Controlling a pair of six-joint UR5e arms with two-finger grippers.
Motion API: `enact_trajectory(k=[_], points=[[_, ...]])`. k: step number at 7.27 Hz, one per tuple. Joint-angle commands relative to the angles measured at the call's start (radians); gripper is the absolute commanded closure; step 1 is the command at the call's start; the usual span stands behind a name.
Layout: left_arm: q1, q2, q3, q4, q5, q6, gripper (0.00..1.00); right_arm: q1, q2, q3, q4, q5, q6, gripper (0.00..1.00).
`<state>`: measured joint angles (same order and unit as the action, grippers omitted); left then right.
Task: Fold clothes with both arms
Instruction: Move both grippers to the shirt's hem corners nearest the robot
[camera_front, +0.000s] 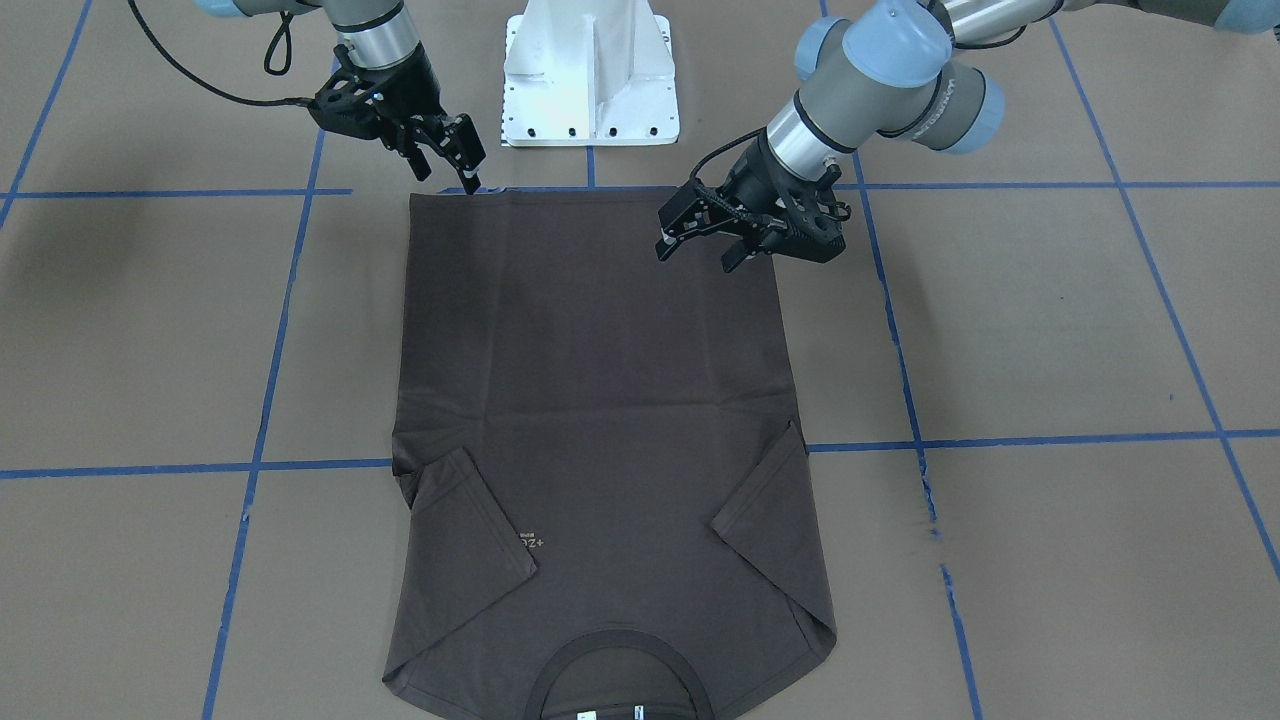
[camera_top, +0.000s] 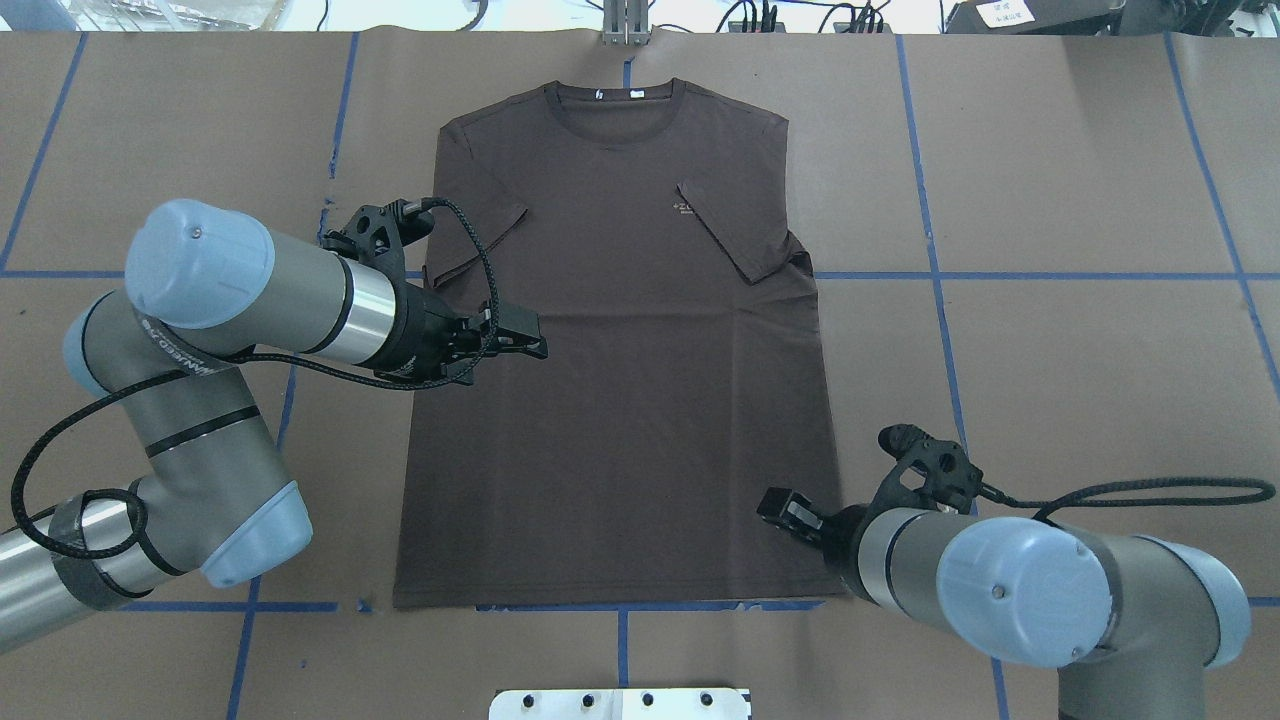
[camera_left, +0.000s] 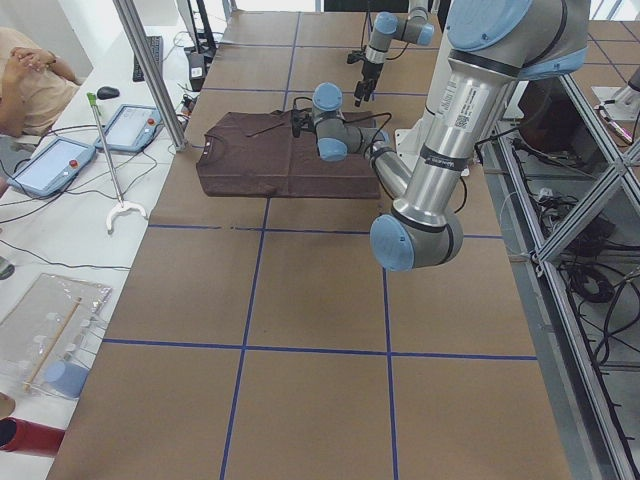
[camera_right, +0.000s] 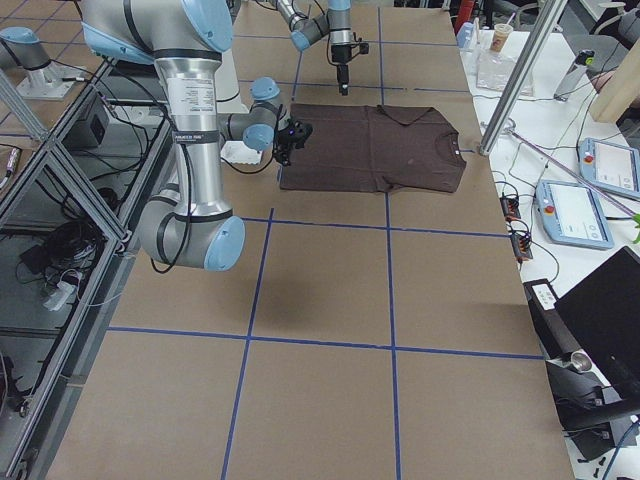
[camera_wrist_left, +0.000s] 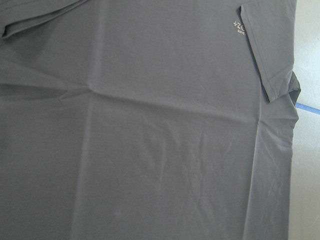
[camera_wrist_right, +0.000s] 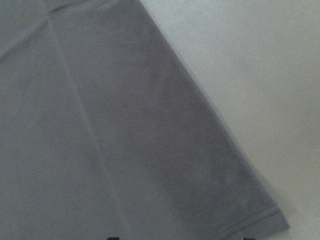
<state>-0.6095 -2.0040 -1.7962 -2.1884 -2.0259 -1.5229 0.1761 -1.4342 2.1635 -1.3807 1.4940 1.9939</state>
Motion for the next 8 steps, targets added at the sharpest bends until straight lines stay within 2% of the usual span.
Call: enact_trajectory(k=[1, 8], points=[[0.001, 0.001, 0.0, -0.001, 0.001, -0.01, 0.01, -0.061, -0.015, 0.003, -0.086, -0.029, 0.099, 0.14], [0.001, -0.001, 0.011, -0.001, 0.023, -0.008, 0.01, -0.064, -0.011, -0.082, -0.077, -0.015, 0.149, 0.27]])
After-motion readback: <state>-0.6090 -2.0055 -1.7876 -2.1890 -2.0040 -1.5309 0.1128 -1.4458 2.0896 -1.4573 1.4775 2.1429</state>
